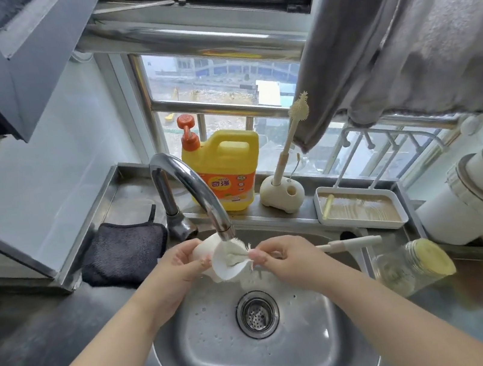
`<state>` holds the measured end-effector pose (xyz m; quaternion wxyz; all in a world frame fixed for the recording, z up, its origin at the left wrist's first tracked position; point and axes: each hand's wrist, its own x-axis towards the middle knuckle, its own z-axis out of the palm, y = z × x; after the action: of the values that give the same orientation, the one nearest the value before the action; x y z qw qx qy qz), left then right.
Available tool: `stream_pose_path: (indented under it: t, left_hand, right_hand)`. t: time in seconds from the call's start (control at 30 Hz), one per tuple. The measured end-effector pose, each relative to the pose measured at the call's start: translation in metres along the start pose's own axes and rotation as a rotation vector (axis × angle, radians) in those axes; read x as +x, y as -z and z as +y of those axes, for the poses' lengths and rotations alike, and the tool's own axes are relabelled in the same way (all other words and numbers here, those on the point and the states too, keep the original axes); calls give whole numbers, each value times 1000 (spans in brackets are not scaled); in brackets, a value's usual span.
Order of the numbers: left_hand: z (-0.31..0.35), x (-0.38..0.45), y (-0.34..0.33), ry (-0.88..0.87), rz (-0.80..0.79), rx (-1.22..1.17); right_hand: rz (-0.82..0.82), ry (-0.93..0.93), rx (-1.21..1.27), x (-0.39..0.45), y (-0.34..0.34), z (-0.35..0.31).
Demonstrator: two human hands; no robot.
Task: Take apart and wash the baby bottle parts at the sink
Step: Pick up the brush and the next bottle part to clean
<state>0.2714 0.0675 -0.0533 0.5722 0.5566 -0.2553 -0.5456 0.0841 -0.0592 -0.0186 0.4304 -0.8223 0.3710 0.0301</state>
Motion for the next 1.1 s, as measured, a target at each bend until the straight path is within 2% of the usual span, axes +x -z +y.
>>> stream_pose_path:
  t: [0.13, 0.23, 0.37, 0.5, 0.6, 0.7, 0.83, 0.93, 1.0, 1.1]
  left_hand:
    - [5, -2, 7, -16, 0, 111]
    - [7, -6, 4, 19, -47, 198]
    - [4, -5, -4, 5, -109, 171]
    - [6, -6, 5, -28, -55, 105]
    - [7, -6, 6, -14, -70, 83]
    - [6, -3, -1, 2, -129, 87]
    - [3, -1, 3, 37, -55, 81]
    - [1, -1, 9, 26, -7, -40]
    - [1, 2, 5, 37, -52, -79]
    - [1, 7, -4, 41, -133, 12]
  right_hand:
    - [-17, 5, -156, -3, 3, 4]
    - [72, 5, -42, -1, 19, -1]
    - [56, 68, -113, 7, 15, -9]
    - [-26, 41, -213, 5, 16, 4]
    - [63, 40, -99, 9, 25, 5]
    - [49, 82, -21, 15, 21, -8]
    - [-20, 88, -64, 11, 16, -4]
    - [14, 47, -111, 9, 29, 2]
    - [56, 52, -68, 12, 33, 0]
    - [29, 99, -44, 16, 22, -9]
